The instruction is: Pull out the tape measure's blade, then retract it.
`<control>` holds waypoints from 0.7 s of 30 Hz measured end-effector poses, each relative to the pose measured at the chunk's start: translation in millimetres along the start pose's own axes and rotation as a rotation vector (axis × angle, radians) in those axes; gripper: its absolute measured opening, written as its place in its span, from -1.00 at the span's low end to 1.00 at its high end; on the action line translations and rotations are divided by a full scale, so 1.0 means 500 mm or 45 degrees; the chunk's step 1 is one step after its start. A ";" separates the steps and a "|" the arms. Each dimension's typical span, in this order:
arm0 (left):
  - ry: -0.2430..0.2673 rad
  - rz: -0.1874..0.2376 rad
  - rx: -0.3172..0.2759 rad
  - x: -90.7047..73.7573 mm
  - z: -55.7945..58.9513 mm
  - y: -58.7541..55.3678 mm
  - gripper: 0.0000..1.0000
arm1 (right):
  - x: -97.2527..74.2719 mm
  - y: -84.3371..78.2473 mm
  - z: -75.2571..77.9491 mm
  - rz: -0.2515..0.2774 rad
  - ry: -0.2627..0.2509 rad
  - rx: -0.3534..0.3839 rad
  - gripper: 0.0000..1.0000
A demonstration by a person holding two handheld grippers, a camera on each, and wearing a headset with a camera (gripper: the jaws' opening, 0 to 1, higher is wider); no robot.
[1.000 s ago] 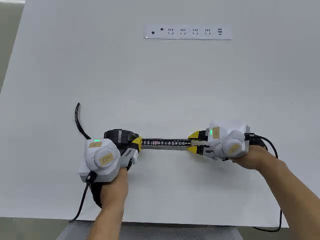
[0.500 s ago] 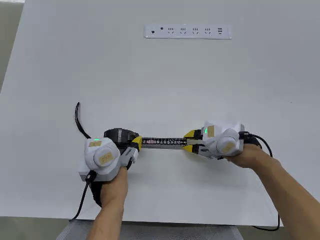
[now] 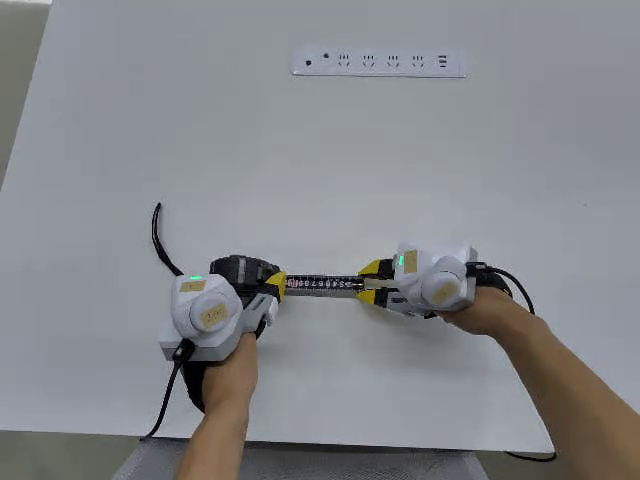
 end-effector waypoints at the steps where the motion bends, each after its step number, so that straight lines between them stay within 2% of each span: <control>1: -0.001 0.000 0.000 0.000 0.000 0.000 0.22 | 0.001 0.001 0.000 0.002 0.000 0.002 -0.77; 21: -0.008 -0.002 -0.004 0.001 -0.002 0.000 0.22 | 0.044 0.038 -0.005 0.044 0.013 0.025 -0.76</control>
Point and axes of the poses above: the centre of the closed fingertips' face, and the gripper's own axes: x roughly forward along the fingers, z roughly to its right, y roughly out of its top, the point moved 9 cm from there along -x, roughly backward along the fingers, and after that the axes turned 9 degrees about -x, right-handed, at the moved point
